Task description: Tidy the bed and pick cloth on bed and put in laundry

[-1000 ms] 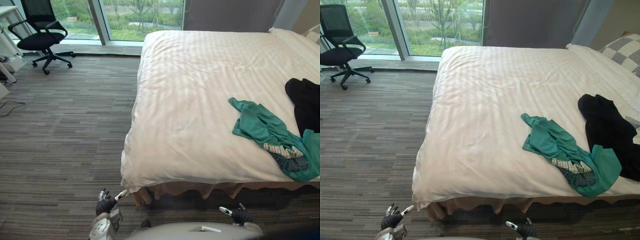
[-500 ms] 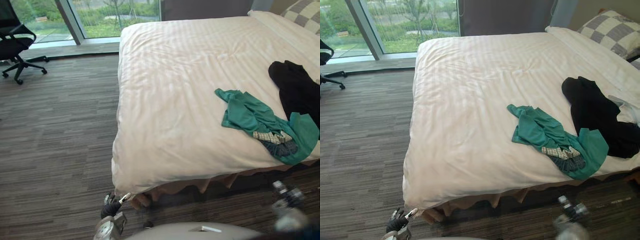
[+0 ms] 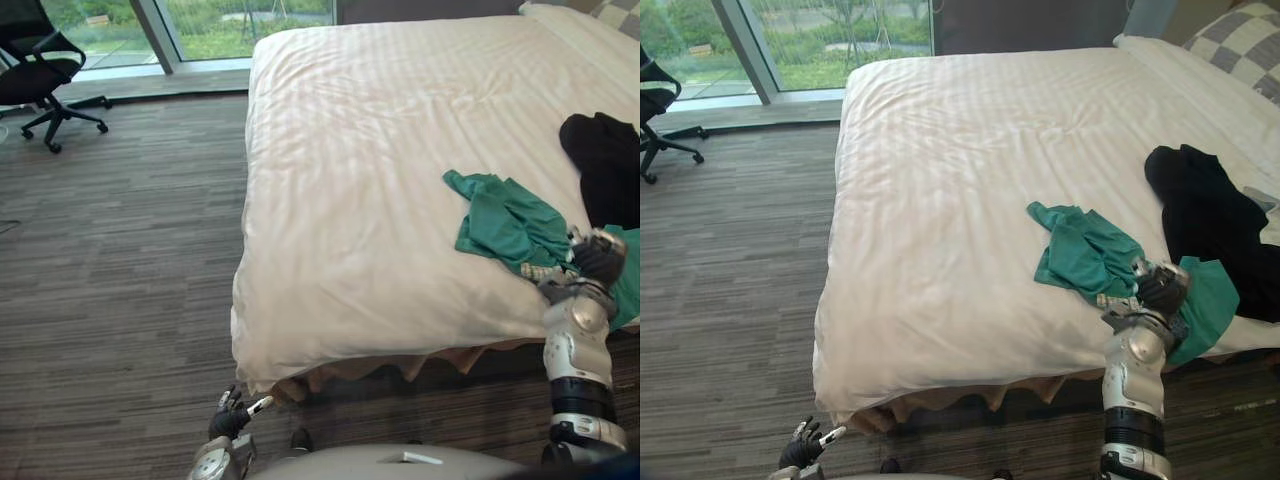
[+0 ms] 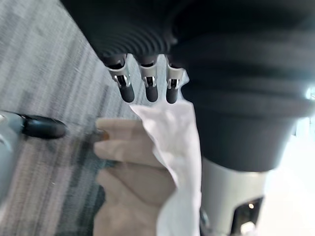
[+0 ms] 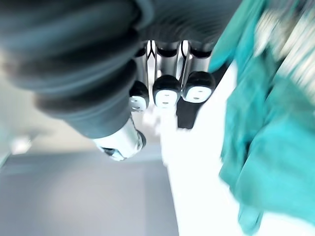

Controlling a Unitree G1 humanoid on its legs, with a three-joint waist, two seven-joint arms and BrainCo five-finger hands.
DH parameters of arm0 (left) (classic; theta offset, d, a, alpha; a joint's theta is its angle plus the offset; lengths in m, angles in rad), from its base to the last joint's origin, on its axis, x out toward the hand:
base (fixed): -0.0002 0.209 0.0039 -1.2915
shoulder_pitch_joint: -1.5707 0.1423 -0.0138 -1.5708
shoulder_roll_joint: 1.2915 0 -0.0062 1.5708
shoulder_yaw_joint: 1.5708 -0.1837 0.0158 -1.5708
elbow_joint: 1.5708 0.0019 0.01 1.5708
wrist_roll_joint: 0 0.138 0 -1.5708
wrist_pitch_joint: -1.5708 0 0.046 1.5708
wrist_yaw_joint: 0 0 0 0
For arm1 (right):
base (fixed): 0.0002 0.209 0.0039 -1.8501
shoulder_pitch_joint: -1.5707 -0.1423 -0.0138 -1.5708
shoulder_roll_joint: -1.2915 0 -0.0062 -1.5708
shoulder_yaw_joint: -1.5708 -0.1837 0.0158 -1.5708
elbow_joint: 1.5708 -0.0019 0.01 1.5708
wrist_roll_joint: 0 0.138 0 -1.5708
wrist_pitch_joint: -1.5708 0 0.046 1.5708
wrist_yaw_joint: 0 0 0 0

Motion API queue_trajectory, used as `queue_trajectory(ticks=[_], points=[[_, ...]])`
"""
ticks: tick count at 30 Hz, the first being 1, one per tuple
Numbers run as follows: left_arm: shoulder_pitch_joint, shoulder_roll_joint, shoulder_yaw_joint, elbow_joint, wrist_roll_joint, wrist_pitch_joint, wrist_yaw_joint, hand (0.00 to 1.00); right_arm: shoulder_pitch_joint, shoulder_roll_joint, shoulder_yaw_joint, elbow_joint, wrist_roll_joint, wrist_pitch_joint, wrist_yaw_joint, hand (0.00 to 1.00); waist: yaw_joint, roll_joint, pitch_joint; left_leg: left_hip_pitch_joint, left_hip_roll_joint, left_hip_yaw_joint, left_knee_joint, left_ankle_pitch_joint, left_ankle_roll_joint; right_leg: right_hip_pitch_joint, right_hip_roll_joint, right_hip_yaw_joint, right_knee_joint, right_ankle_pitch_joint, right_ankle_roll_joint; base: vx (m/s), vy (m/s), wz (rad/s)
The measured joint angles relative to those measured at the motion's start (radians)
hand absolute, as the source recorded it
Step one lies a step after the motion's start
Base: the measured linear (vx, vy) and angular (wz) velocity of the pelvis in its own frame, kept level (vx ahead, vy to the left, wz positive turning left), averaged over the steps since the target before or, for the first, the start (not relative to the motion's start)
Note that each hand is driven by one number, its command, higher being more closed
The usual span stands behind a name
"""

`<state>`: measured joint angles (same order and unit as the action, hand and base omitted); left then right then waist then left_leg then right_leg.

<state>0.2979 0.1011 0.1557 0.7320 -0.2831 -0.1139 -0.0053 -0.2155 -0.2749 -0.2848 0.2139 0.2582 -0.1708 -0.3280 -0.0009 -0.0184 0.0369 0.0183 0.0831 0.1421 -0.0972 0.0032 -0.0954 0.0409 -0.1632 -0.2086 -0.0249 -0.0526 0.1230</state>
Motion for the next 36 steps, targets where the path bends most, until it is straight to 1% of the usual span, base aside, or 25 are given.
queue_trajectory(ticks=[2, 4, 6, 7, 8, 9, 10, 13, 15, 16, 17, 19, 21, 22, 23, 26, 27, 30, 32, 33, 34, 36], points=[[0.004, 0.011, -0.005, 0.000, 0.000, 0.000, -0.014, 0.00, -0.031, 0.000, 0.054, -0.002, -0.024, -0.016, 0.019, 1.00, 0.008, -0.003, 0.006, -0.003, -0.002, -0.008, 0.000, 0.003, 0.001, 0.000, -0.001, -0.003, 0.000, 0.000, 0.000, -0.02, -0.005, 0.08], [0.004, 0.030, -0.036, 0.000, 0.000, 0.000, -0.028, 0.00, -0.061, 0.001, 0.107, 0.001, -0.045, -0.019, 0.035, 1.00, 0.018, -0.003, 0.014, -0.006, -0.003, -0.015, 0.000, 0.006, 0.002, -0.001, -0.002, -0.006, 0.002, 0.000, 0.000, -0.04, -0.011, 0.09], [0.003, 0.034, -0.039, 0.000, -0.001, -0.001, -0.039, 0.00, -0.096, 0.001, 0.163, 0.001, -0.048, -0.021, 0.059, 1.00, 0.021, -0.001, 0.021, -0.019, -0.005, -0.024, 0.000, 0.013, 0.003, -0.009, -0.004, -0.018, 0.005, 0.000, 0.000, -0.06, -0.013, 0.19], [0.000, 0.036, -0.039, -0.002, -0.002, -0.002, -0.042, 0.00, -0.133, 0.002, 0.203, 0.004, -0.048, -0.023, 0.079, 1.00, 0.022, 0.003, 0.034, -0.041, -0.009, -0.044, 0.000, 0.024, 0.005, -0.021, -0.006, -0.028, 0.006, 0.000, 0.000, -0.04, -0.007, 0.26], [0.000, 0.038, -0.039, -0.002, -0.002, -0.003, -0.042, 0.00, -0.147, 0.002, 0.218, 0.011, -0.048, -0.023, 0.084, 1.00, 0.027, 0.003, 0.043, -0.041, -0.009, -0.046, 0.000, 0.026, 0.006, -0.021, -0.006, -0.029, 0.007, 0.000, 0.000, -0.07, -0.009, 0.21], [0.001, 0.041, -0.039, -0.002, -0.003, -0.002, -0.043, 0.00, -0.157, 0.003, 0.232, 0.015, -0.048, -0.023, 0.091, 1.00, 0.037, 0.003, 0.048, -0.042, -0.009, -0.046, 0.000, 0.028, 0.006, -0.021, -0.006, -0.029, 0.008, 0.000, 0.000, -0.05, -0.005, 0.05], [0.002, 0.046, -0.039, -0.003, -0.004, -0.002, -0.054, 0.00, -0.171, 0.004, 0.260, 0.027, -0.048, -0.023, 0.100, 1.00, 0.054, 0.004, 0.055, -0.044, -0.009, -0.050, 0.000, 0.029, 0.006, -0.021, -0.006, -0.035, 0.008, 0.000, 0.000, -0.06, -0.015, 0.20], [0.002, 0.074, -0.039, -0.026, -0.012, -0.003, -0.076, 0.00, -0.216, 0.030, 0.321, 0.052, -0.047, -0.023, 0.125, 1.00, 0.068, 0.004, 0.071, -0.078, -0.012, -0.100, 0.000, 0.047, 0.008, -0.025, -0.007, -0.080, 0.009, 0.000, 0.000, -0.04, -0.017, 0.43], [-0.001, 0.097, -0.040, -0.067, -0.050, -0.006, -0.084, 0.00, -0.271, 0.033, 0.393, 0.059, -0.044, -0.023, 0.149, 1.00, 0.097, 0.000, 0.106, -0.111, -0.013, -0.137, 0.000, 0.063, 0.007, -0.037, -0.005, -0.111, 0.011, 0.001, -0.001, -0.06, -0.015, 0.44], [-0.005, 0.099, -0.040, -0.074, -0.058, -0.007, -0.084, 0.00, -0.284, 0.036, 0.407, 0.060, -0.044, -0.023, 0.153, 1.00, 0.106, -0.001, 0.119, -0.114, -0.014, -0.145, 0.000, 0.065, 0.007, -0.036, -0.005, -0.118, 0.011, 0.001, -0.001, -0.06, -0.011, 0.44], [-0.013, 0.101, -0.043, -0.081, -0.063, -0.011, -0.084, 0.00, -0.316, 0.056, 0.431, 0.073, -0.043, -0.023, 0.161, 1.00, 0.123, -0.002, 0.144, -0.127, -0.015, -0.163, 0.002, 0.071, 0.007, -0.037, -0.005, -0.136, 0.013, 0.001, -0.001, -0.04, -0.007, 0.47], [-0.042, 0.100, -0.064, -0.068, -0.059, -0.013, -0.079, 0.00, -0.370, 0.082, 0.462, 0.100, -0.042, -0.023, 0.170, 1.00, 0.134, -0.004, 0.179, -0.168, -0.021, -0.200, 0.027, 0.074, 0.007, -0.046, -0.005, -0.169, 0.014, 0.001, -0.002, -0.05, -0.007, 0.54], [-0.084, 0.084, -0.084, -0.023, -0.048, -0.019, -0.068, 0.00, -0.431, 0.102, 0.497, 0.126, -0.034, -0.024, 0.180, 1.00, 0.163, -0.005, 0.219, -0.210, -0.025, -0.230, 0.037, 0.086, 0.007, -0.069, -0.005, -0.196, 0.017, 0.003, -0.005, -0.04, -0.002, 0.42], [-0.093, 0.076, -0.084, -0.016, -0.047, -0.019, -0.062, 0.00, -0.444, 0.108, 0.501, 0.126, -0.033, -0.024, 0.182, 1.00, 0.167, -0.003, 0.234, -0.216, -0.028, -0.238, 0.040, 0.088, 0.008, -0.068, -0.006, -0.205, 0.017, 0.003, -0.005, -0.03, 0.003, 0.36], [-0.111, 0.061, -0.088, -0.003, -0.044, -0.021, -0.057, 0.00, -0.464, 0.115, 0.505, 0.126, -0.031, -0.024, 0.188, 1.00, 0.175, 0.004, 0.263, -0.229, -0.031, -0.254, 0.050, 0.090, 0.010, -0.070, -0.010, -0.221, 0.021, 0.003, -0.005, -0.02, 0.006, 0.39], [-0.129, 0.056, -0.119, 0.000, -0.038, -0.027, -0.053, 0.00, -0.512, 0.121, 0.530, 0.137, -0.005, -0.024, 0.188, 1.00, 0.186, 0.011, 0.294, -0.282, -0.035, -0.277, 0.052, 0.107, 0.011, -0.111, -0.015, -0.243, 0.035, 0.003, -0.006, -0.03, 0.023, 0.24], [-0.140, 0.056, -0.118, 0.000, -0.038, -0.028, -0.052, 0.00, -0.532, 0.139, 0.532, 0.142, 0.004, -0.024, 0.187, 1.00, 0.188, 0.015, 0.318, -0.286, -0.035, -0.284, 0.045, 0.115, 0.011, -0.118, -0.016, -0.246, 0.041, 0.003, -0.006, -0.02, 0.029, 0.14], [-0.167, 0.055, -0.120, 0.000, -0.040, -0.029, -0.050, 0.00, -0.538, 0.160, 0.533, 0.144, 0.018, -0.035, 0.184, 1.00, 0.201, 0.023, 0.338, -0.322, -0.034, -0.293, 0.046, 0.126, 0.008, -0.153, -0.015, -0.255, 0.051, 0.003, -0.007, -0.04, 0.023, 0.09], [-0.198, 0.052, -0.132, 0.000, -0.044, -0.031, -0.036, 0.00, -0.538, 0.166, 0.543, 0.148, 0.033, -0.035, 0.175, 1.00, 0.210, 0.040, 0.356, -0.353, -0.033, -0.310, 0.045, 0.138, 0.007, -0.179, -0.015, -0.271, 0.061, 0.003, -0.008, -0.03, 0.019, 0.17], [-0.207, 0.051, -0.137, -0.001, -0.049, -0.040, -0.030, 0.00, -0.539, 0.181, 0.545, 0.148, 0.034, -0.035, 0.168, 1.00, 0.214, 0.045, 0.368, -0.365, -0.031, -0.318, 0.041, 0.143, 0.006, -0.191, -0.016, -0.277, 0.064, 0.003, -0.008, -0.03, 0.029, 0.15], [-0.208, 0.051, -0.137, -0.002, -0.050, -0.050, -0.030, 0.00, -0.541, 0.193, 0.551, 0.147, 0.034, -0.036, 0.168, 1.00, 0.216, 0.045, 0.373, -0.380, -0.029, -0.320, 0.042, 0.146, 0.004, -0.207, -0.016, -0.277, 0.069, 0.002, -0.010, -0.02, 0.029, 0.10], [-0.227, 0.041, -0.140, 0.000, -0.061, -0.052, -0.027, 0.00, -0.548, 0.199, 0.569, 0.147, 0.044, -0.044, 0.167, 1.00, 0.228, 0.054, 0.386, -0.412, -0.029, -0.330, 0.042, 0.152, 0.001, -0.236, -0.016, -0.289, 0.080, 0.000, -0.012, 0.00, 0.018, 0.08]])
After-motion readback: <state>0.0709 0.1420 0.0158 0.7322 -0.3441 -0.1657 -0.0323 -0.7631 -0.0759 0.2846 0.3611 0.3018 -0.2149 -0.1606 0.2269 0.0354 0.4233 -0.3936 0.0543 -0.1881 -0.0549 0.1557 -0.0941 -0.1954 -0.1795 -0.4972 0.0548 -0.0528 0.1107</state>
